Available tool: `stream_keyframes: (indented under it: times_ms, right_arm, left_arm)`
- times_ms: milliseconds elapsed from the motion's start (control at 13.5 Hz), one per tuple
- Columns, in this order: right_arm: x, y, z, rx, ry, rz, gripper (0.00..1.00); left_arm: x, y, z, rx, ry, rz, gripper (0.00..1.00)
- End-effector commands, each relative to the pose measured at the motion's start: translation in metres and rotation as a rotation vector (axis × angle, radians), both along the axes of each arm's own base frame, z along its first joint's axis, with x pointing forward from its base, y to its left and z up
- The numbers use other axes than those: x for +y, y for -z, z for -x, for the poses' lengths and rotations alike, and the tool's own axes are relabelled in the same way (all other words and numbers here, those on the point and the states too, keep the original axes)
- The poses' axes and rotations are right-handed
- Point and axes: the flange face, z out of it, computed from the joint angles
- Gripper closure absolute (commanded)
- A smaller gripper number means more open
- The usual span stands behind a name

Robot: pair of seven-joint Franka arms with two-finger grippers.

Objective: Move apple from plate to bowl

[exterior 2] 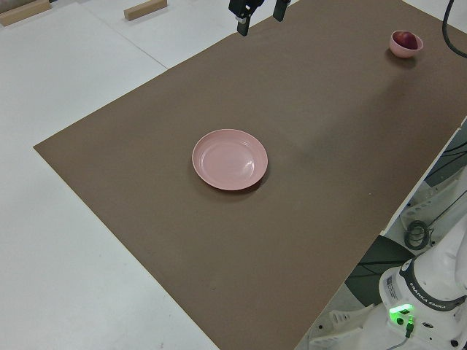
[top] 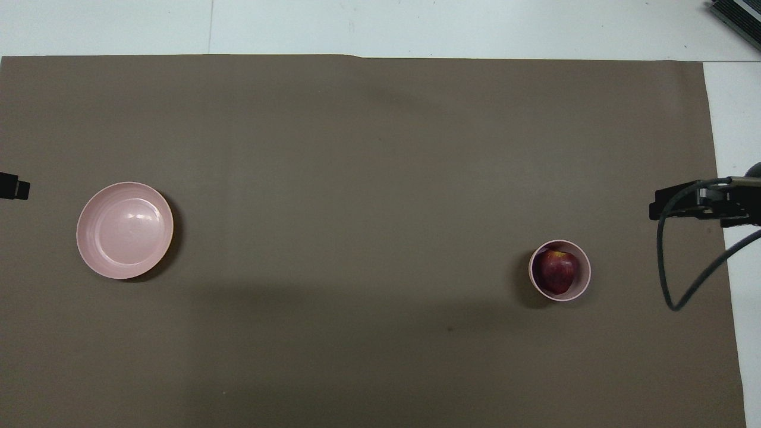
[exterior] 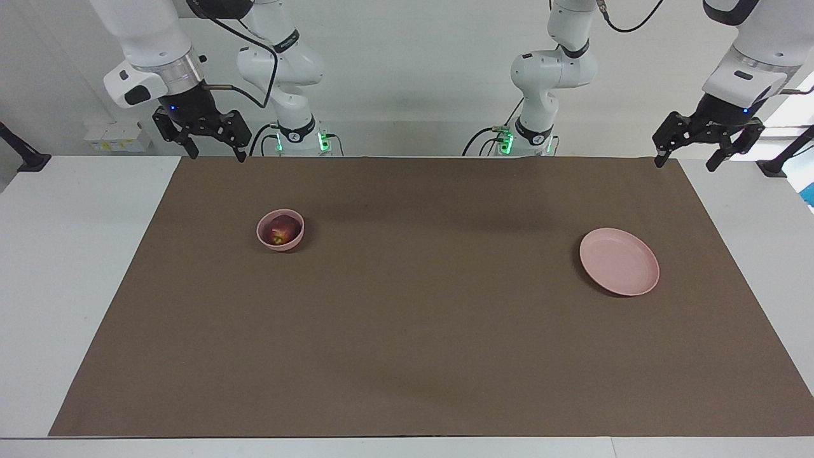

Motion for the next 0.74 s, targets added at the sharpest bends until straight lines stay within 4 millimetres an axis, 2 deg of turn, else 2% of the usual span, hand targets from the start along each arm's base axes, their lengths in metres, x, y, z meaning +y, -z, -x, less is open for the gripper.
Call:
stream_keyframes:
  times_ms: [0,665]
  right_arm:
    - [0.0018,-0.0003,0.0042,0.013,0.013,-0.011,0.00]
    - [0.0067,-0.0004,0.0042,0.011,0.002,-0.011,0.00]
  left_arm:
    - [-0.0004,-0.0008,0.0026,0.009,-0.009,0.012,0.00]
    - [0.0002,-0.0016,0.0032,0.008,-0.009,0.014,0.00]
